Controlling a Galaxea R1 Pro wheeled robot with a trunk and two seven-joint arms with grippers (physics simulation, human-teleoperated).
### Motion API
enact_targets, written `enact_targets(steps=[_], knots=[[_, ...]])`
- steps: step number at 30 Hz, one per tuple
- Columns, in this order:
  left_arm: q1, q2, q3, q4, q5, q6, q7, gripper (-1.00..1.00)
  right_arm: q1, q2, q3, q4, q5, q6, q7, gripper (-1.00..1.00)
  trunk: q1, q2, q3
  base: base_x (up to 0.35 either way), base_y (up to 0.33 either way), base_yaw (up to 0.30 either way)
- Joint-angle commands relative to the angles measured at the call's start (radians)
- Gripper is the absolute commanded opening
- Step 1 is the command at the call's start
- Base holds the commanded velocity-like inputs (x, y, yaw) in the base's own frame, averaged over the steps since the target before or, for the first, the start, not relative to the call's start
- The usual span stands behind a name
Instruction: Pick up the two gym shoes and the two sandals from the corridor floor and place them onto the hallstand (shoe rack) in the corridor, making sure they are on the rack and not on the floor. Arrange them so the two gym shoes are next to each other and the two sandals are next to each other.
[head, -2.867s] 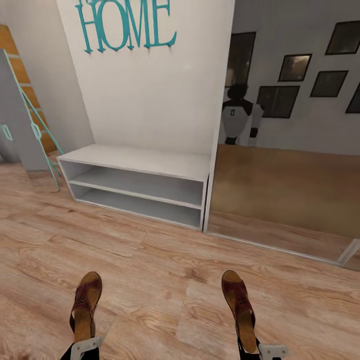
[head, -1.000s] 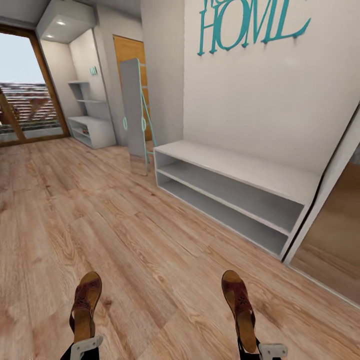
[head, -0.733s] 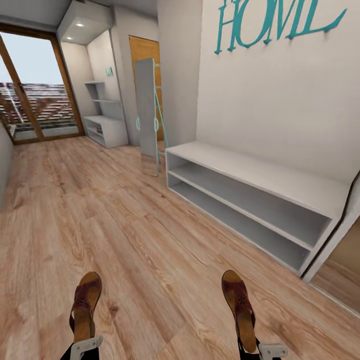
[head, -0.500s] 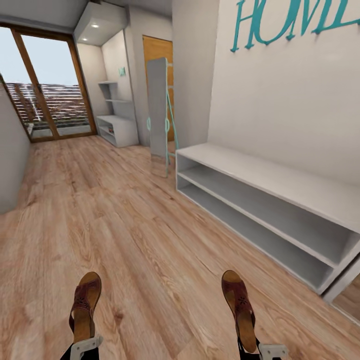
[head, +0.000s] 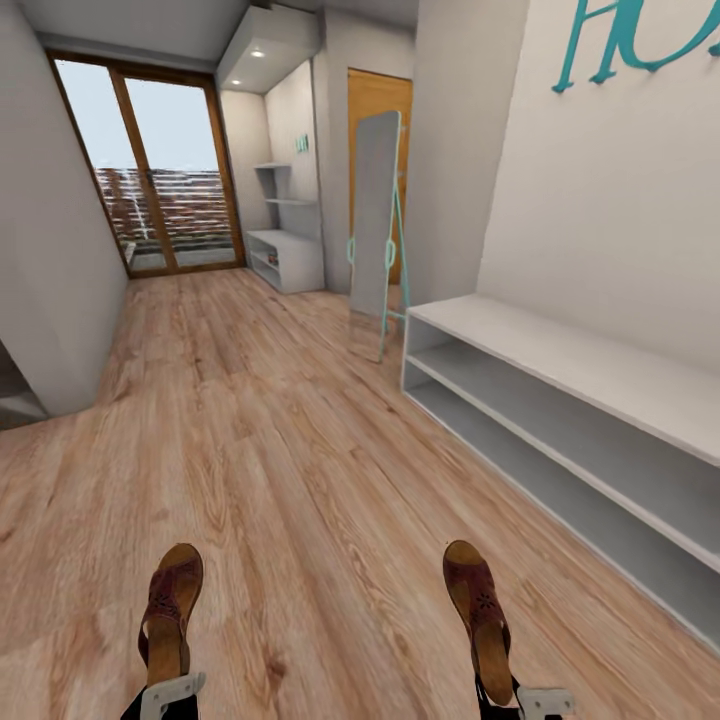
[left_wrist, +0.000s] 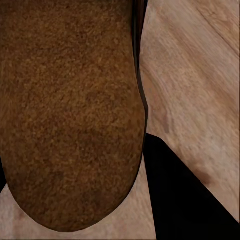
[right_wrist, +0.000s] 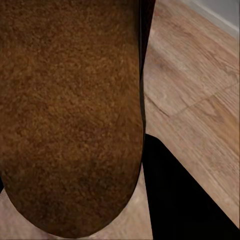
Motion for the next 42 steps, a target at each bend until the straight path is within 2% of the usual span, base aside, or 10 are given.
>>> enact_targets(steps=[1,13,42], knots=[[-0.001,0.000,0.001,0.001,-0.004,-0.002,0.001,-1.00,0.000,0.000,-0.003,-0.001,0.002,-0.002,0.001,-1.00,0.000,0.000,-0.001,0.300,0.178,0.275],[-0.001,0.000,0.001,0.001,-0.003,-0.002,0.001,-1.00,0.000,0.000,-0.003,-0.001,0.002,-0.002,0.001,-1.00,0.000,0.000,-0.001,0.310,0.124,0.275],[-0.001,0.000,0.001,0.001,-0.003,-0.002,0.001,-1.00,0.000,0.000,-0.003,0.000,0.002,-0.002,0.001,-1.00,0.000,0.000,-0.001,0.334,0.004,0.275]])
